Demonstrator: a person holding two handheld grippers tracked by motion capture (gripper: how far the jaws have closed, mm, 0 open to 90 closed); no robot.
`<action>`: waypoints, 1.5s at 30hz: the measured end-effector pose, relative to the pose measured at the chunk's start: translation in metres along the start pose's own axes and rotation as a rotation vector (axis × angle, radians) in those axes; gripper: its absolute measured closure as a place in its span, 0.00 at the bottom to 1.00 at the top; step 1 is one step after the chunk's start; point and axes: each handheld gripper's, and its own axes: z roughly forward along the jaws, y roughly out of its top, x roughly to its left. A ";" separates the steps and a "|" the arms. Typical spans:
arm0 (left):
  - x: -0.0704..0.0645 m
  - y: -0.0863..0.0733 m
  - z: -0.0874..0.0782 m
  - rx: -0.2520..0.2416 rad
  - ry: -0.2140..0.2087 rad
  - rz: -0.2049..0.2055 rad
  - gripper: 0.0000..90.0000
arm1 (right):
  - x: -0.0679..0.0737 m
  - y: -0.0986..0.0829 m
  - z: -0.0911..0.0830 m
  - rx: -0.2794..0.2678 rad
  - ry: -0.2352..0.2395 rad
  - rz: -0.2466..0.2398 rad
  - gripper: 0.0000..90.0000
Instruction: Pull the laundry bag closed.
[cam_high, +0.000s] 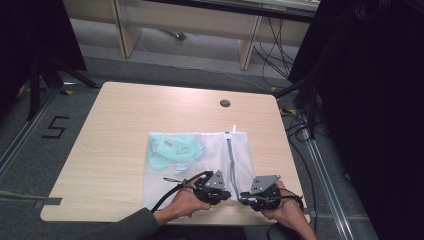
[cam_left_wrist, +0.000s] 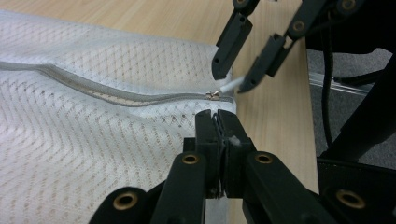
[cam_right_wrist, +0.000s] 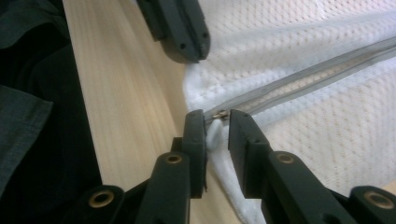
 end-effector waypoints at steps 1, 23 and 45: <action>0.000 0.000 0.000 0.001 0.001 0.002 0.98 | 0.000 -0.001 0.000 0.001 -0.004 0.005 0.86; -0.006 -0.009 0.009 0.050 0.009 0.045 0.84 | -0.002 0.007 -0.005 0.006 0.028 -0.019 0.96; -0.026 -0.004 0.020 0.087 0.081 0.261 0.93 | -0.004 0.010 -0.006 -0.009 0.049 0.051 0.96</action>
